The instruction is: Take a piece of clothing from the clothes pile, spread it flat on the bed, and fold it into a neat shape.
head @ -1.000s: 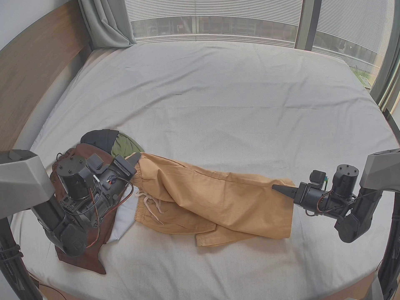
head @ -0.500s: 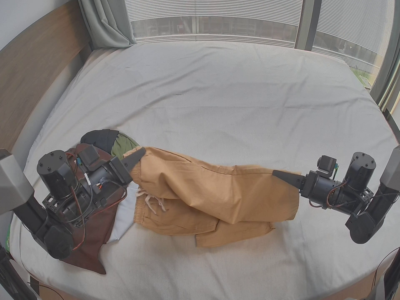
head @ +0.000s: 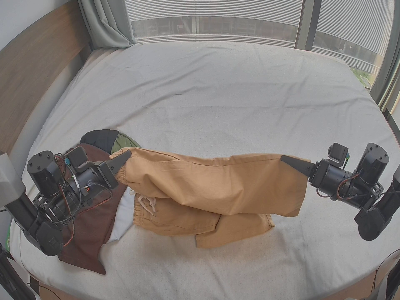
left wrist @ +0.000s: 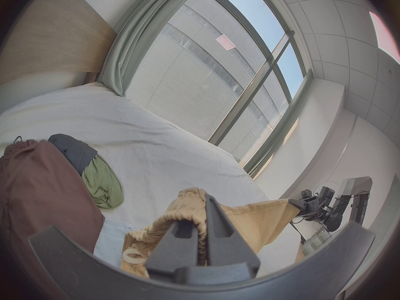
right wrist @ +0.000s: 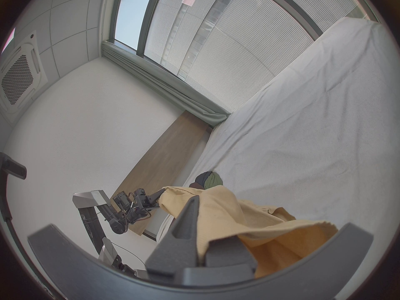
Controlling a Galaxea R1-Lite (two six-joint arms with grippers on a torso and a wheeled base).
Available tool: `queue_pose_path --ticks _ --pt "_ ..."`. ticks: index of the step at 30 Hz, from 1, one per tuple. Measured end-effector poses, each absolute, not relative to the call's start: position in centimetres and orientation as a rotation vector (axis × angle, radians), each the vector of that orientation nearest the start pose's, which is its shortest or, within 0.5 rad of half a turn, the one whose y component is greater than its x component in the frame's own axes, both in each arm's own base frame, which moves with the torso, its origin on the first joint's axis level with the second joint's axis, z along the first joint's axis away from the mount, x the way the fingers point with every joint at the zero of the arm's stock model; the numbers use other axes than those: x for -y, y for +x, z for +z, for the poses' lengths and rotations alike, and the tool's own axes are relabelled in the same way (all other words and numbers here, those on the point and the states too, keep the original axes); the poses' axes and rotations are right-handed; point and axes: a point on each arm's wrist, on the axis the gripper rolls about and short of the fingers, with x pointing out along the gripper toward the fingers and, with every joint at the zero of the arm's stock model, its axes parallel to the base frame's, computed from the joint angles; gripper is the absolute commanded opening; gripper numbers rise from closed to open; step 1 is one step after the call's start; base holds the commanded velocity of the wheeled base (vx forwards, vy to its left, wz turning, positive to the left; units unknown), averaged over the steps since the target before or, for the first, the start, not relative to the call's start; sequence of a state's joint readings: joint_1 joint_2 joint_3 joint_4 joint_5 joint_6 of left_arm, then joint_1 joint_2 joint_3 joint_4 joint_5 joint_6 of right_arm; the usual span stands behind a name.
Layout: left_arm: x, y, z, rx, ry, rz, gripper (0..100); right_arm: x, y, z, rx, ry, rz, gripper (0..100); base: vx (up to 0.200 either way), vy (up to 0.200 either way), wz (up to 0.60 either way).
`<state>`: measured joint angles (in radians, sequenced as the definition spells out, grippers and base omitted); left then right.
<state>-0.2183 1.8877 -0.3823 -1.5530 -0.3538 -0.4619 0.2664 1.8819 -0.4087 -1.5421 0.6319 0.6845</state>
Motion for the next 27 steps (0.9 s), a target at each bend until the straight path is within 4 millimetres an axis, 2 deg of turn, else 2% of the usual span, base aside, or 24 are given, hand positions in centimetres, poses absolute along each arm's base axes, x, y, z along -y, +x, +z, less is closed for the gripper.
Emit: queue_pose_path --ticks 14,27 --pt "6.9 27.8 12.8 -0.054 -0.436 -0.612 0 -7.9 26.4 14.5 -0.16 0.611 0.885 0 0.0 0.0 0.0" --pt "5.8 28.0 13.7 0.016 -0.297 -0.671 0 -7.6 25.9 16.4 -0.089 0.602 0.901 0 0.0 0.0 0.0"
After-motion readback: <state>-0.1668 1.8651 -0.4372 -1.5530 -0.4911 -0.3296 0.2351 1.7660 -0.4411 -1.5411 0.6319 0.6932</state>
